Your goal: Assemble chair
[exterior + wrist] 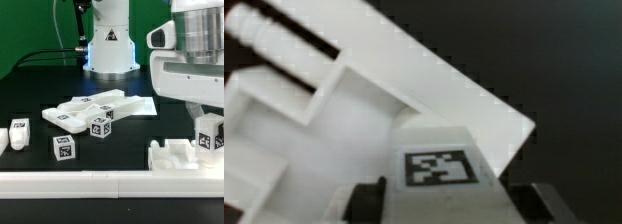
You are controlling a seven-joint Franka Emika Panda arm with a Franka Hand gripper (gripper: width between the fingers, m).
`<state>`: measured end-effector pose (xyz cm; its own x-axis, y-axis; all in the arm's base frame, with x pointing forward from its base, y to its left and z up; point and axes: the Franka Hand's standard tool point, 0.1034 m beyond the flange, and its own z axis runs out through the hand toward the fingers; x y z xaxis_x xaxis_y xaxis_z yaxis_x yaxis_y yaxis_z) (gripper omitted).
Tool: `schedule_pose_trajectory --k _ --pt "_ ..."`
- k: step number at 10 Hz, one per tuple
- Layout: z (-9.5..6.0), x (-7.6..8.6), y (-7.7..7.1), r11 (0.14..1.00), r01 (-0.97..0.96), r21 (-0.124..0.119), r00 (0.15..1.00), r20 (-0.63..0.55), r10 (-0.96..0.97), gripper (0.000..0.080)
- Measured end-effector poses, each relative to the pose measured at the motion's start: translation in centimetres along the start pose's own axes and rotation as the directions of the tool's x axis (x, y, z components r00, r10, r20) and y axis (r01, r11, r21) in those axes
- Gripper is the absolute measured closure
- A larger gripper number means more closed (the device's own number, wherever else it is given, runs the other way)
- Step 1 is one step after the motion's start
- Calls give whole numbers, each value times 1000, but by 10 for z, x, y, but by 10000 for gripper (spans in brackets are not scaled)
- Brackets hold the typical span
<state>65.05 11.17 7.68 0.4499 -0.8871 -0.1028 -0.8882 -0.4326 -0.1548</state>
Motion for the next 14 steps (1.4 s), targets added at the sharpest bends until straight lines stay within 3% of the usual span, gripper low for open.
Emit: schedule_pose_trajectory --k 2,3,4,5,6,7,9,10,11,12,13,14 --pt "0 -1 0 1000 -26 -1 1000 -1 26 515" --pt "0 -2 -1 998 65 -1 998 -7 -65 515" --pt "0 -5 -3 980 199 4 980 -19 -199 366" --pt "0 -4 -3 915 403 3 915 -31 -403 366" --pt "0 -5 -3 859 512 -4 858 -36 -512 207" --pt "0 -4 -2 838 545 -7 838 -36 -545 164" --pt "1 -2 -2 741 672 -19 740 -37 -672 153" --pt "-1 0 -3 590 806 -51 588 -46 -807 153" --pt "-4 0 -6 380 921 -90 378 -35 -925 151" --pt "-5 -1 -6 184 977 -110 185 -4 -983 151" --pt "-4 -1 -6 239 966 -104 239 -11 -971 151" --pt "-3 0 -6 238 966 -105 238 -11 -971 274"
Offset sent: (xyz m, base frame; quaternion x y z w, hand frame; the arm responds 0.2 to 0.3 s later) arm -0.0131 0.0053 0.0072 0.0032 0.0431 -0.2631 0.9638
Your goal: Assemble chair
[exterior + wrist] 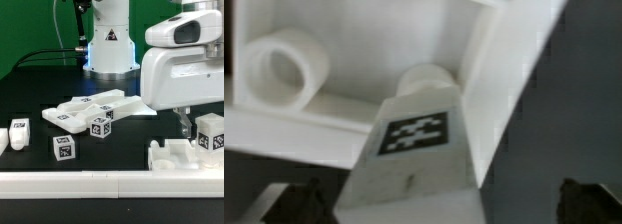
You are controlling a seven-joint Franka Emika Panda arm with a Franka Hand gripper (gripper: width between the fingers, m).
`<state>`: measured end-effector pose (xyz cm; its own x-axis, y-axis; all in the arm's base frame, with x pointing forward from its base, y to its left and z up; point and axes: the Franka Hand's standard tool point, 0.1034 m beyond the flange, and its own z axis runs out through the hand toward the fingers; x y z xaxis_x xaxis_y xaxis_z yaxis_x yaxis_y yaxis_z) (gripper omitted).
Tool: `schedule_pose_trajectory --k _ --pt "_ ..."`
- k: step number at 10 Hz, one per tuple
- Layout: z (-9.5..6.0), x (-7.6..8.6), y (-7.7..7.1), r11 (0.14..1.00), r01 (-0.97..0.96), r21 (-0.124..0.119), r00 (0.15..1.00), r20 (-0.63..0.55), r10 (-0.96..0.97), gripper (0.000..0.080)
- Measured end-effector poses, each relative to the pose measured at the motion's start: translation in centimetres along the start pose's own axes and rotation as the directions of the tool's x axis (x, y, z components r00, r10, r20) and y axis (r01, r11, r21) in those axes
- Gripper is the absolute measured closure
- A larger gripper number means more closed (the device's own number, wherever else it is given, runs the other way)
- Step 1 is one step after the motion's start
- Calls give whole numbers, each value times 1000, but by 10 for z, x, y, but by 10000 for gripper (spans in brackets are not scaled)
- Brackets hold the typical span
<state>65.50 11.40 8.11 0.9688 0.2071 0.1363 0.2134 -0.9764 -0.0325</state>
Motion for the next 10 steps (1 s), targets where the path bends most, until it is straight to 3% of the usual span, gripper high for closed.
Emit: schedule_pose_trajectory --k 1,2,4,5,7,8,10 --pt "0 0 0 1000 -29 2 1000 0 29 274" --pt "0 0 -1 989 -146 5 989 1 146 476" --pt "1 1 1 950 -313 1 950 -5 313 515" --pt "1 1 2 880 -475 -2 880 -14 475 515" --pt "1 -2 2 645 -764 -13 645 -40 763 515" --pt "1 -2 3 482 -876 -12 482 -34 876 515" --pt "2 -3 7 257 -966 7 257 -6 967 515"
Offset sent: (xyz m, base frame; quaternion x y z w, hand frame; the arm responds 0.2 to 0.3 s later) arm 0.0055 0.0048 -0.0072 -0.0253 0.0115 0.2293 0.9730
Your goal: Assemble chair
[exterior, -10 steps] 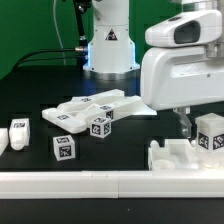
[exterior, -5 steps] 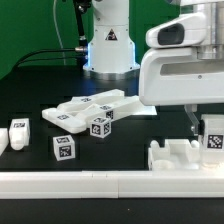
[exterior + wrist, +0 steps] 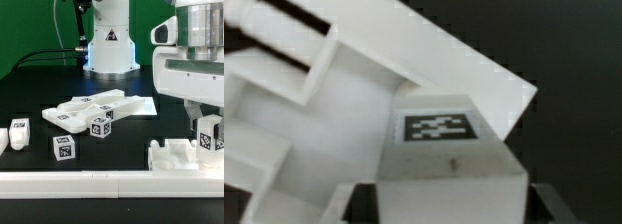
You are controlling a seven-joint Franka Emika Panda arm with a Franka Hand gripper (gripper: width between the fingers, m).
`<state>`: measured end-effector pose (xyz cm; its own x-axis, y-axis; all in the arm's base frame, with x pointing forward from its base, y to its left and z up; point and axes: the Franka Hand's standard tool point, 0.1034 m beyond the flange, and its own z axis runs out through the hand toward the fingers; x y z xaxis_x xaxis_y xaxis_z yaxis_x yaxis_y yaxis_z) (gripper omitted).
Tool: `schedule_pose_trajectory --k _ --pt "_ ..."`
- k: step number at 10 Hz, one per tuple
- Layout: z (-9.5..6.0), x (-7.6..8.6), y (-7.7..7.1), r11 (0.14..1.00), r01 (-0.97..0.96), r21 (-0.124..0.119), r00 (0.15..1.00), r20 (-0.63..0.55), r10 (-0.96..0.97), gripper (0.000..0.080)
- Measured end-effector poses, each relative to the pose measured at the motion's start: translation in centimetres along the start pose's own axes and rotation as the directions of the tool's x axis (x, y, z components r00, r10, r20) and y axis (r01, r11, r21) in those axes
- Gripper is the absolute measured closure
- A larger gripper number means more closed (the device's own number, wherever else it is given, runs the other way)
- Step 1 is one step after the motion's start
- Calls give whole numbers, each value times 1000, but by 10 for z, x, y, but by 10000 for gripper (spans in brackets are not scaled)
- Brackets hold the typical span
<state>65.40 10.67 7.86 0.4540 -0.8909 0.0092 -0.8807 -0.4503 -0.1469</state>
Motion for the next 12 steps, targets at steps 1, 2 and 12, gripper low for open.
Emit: schedule_pose_trajectory --k 1,2,12 --pt "0 0 0 999 -40 -1 999 0 40 515" --pt "0 0 0 999 -41 -1 999 -1 41 515" --pt "-1 -6 -2 331 943 -41 331 1 -944 150"
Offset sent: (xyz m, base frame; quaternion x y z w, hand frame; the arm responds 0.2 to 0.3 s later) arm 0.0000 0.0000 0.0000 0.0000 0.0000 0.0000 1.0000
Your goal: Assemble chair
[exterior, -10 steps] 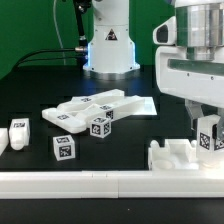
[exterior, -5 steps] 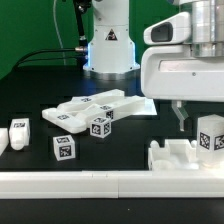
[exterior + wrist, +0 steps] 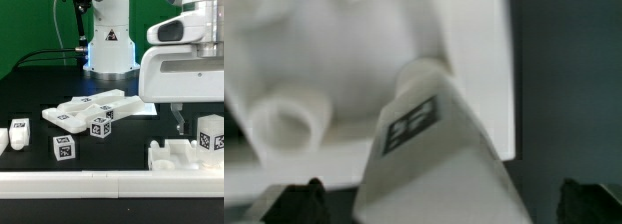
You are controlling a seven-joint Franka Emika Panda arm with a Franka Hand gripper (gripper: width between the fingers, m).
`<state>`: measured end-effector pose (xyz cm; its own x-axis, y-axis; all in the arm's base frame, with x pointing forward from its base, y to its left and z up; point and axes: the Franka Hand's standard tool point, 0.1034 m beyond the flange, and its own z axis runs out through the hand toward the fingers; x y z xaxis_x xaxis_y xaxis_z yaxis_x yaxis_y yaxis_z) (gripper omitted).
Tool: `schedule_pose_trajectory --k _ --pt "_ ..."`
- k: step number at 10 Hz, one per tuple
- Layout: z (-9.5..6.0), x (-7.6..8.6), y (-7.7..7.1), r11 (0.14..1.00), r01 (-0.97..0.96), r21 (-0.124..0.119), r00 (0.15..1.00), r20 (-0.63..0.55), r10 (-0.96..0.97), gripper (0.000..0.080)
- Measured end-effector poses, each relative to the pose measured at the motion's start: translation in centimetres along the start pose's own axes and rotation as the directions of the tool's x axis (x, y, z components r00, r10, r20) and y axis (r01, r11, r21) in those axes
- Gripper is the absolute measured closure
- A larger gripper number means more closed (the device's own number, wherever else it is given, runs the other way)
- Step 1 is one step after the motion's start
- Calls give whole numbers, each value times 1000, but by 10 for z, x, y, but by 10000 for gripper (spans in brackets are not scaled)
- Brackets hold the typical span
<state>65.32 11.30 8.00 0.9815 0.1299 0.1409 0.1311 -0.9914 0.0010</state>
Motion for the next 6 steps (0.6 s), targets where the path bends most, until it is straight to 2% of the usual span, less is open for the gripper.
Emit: schedule_pose_trajectory --k 1,2,3,5,6 --pt "1 -1 -1 1000 25 1 999 19 -25 150" --pt "0 0 0 999 -44 -1 999 11 44 269" --pt "1 0 0 999 -39 -3 999 11 39 269" --pt "1 0 0 985 -175 -2 984 11 175 517" --pt "1 0 -1 971 -237 -2 971 11 237 515"
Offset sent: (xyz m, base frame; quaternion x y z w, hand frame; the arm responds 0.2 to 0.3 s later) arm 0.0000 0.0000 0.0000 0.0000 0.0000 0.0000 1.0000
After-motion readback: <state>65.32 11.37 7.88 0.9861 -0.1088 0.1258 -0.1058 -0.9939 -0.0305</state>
